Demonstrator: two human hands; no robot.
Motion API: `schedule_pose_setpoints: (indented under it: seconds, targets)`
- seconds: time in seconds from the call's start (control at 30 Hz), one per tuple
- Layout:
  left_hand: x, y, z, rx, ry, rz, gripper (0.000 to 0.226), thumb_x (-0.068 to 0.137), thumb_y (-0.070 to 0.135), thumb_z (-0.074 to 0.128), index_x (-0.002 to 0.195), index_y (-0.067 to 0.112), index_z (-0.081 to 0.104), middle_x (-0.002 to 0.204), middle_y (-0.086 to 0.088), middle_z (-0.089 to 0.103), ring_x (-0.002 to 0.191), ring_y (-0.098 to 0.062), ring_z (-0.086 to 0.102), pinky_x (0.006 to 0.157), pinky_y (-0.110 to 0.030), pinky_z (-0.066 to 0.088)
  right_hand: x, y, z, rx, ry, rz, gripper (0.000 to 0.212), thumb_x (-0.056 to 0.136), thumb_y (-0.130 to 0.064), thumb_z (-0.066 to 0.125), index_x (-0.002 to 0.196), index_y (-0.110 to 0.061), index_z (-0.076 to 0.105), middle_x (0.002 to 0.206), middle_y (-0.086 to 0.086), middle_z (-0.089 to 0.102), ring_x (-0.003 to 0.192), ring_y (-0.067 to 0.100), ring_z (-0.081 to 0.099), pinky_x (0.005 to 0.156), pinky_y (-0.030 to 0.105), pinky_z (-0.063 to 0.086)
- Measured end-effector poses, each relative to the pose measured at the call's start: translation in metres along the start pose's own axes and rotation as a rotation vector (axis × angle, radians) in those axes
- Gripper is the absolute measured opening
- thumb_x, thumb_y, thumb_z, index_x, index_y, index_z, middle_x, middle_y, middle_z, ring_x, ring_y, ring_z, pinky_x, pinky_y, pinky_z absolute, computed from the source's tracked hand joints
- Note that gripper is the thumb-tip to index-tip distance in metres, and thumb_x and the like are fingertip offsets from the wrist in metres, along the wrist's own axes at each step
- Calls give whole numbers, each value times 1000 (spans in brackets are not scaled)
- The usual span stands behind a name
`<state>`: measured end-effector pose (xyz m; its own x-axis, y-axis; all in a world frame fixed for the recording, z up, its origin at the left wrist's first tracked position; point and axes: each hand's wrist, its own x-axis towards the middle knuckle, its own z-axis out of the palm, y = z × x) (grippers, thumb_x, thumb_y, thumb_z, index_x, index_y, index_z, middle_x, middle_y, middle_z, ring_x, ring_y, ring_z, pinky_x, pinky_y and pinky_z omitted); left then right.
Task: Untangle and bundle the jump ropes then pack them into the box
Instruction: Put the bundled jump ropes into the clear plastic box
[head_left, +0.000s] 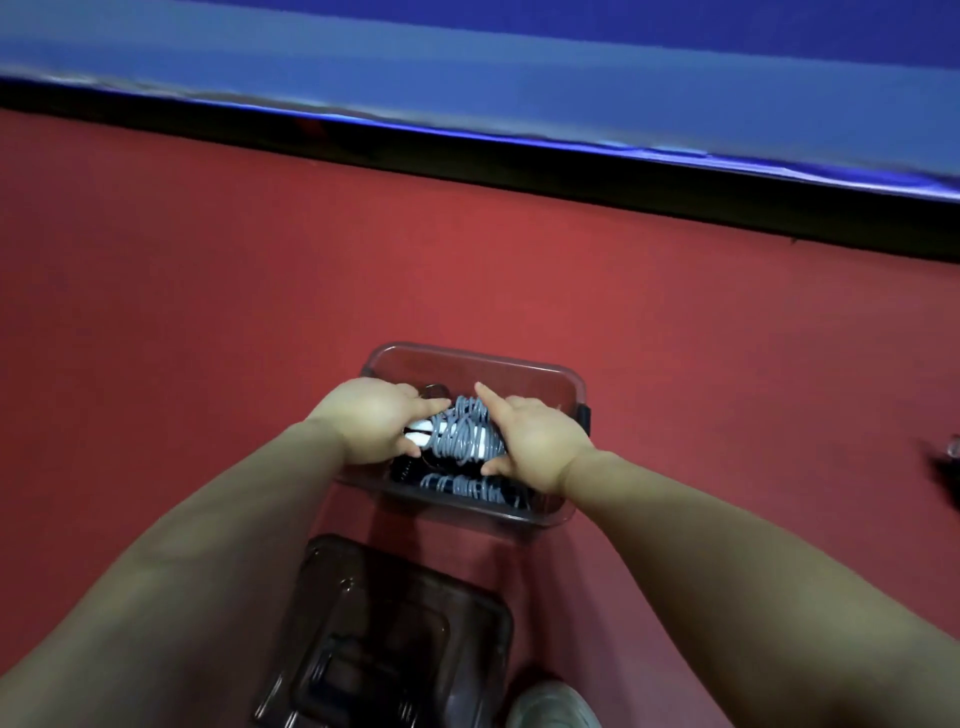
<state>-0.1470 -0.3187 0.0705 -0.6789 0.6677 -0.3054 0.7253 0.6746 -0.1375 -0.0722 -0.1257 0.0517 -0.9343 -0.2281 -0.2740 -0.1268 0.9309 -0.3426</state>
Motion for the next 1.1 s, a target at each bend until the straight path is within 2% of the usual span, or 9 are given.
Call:
schedule_pose_setpoints:
  seconds: [0.17, 0.3, 0.5, 0.6, 0.73, 0.83, 0.97, 1.03, 1.1]
  targets:
    - [15, -7, 23, -177, -134, -41, 76, 86, 38, 66, 147, 45, 21, 128, -2, 56, 117, -21, 51, 93, -28, 40, 11, -1, 16, 54, -47, 13, 99, 78, -35, 74, 150, -19, 8, 147, 10, 34, 134, 27, 33, 106, 35, 34]
    - [11, -11, 23, -249, -288, -14, 81, 83, 38, 69, 147, 43, 21, 142, 4, 49, 125, -15, 48, 90, -17, 33, 6, -3, 13, 70, -130, 0, 98, 78, -31, 74, 149, -26, 8, 139, 8, 46, 122, 28, 47, 94, 32, 39]
    - [14, -1, 19, -260, -362, -12, 69, 85, 33, 67, 144, 41, 33, 144, 4, 48, 127, -16, 48, 100, -21, 36, 9, -9, 18, 0, -173, 30, 96, 81, -19, 71, 150, -28, 4, 143, 7, 41, 116, 26, 51, 91, 34, 44]
    - [14, 4, 19, -298, -406, -35, 64, 86, 29, 66, 142, 40, 38, 142, 4, 50, 124, -15, 49, 96, -19, 35, 8, -6, 24, 15, -172, 46, 96, 84, -15, 66, 150, -28, -2, 143, 8, 40, 110, 24, 53, 87, 33, 44]
    - [10, -3, 18, -446, -457, -117, 53, 85, 25, 69, 134, 35, 52, 131, 5, 57, 111, -12, 54, 90, -16, 35, 10, 0, 25, 75, -253, 84, 98, 85, -13, 64, 149, -33, -8, 118, 9, 58, 93, 25, 61, 88, 39, 50]
    - [5, -9, 11, -492, -502, -191, 50, 84, 25, 70, 132, 30, 55, 120, 0, 63, 109, -15, 57, 96, -21, 38, 10, -1, 20, 53, -248, 92, 94, 88, -14, 61, 149, -33, -8, 127, 8, 56, 99, 26, 61, 92, 41, 49]
    - [-2, -13, -9, -452, -479, -265, 46, 88, 26, 65, 132, 18, 56, 106, -2, 65, 97, -20, 62, 94, -26, 45, 1, -8, -2, -44, -178, 80, 88, 92, -29, 58, 150, -27, -7, 151, 9, 30, 132, 29, 39, 107, 38, 34]
    - [-6, -10, -26, -359, -435, -280, 49, 89, 35, 64, 134, 19, 53, 120, -4, 64, 109, -24, 61, 100, -33, 45, -9, -13, -17, -176, -128, 109, 88, 92, -39, 55, 150, -26, -11, 156, 7, 17, 141, 29, 20, 112, 42, 25]
    - [-11, -4, -44, -262, -380, -282, 66, 88, 44, 61, 145, 22, 37, 142, -6, 48, 127, -25, 49, 107, -34, 38, -20, -16, -32, -233, -84, 167, 91, 91, -49, 52, 149, -26, -14, 158, 5, 5, 146, 27, 2, 116, 46, 13]
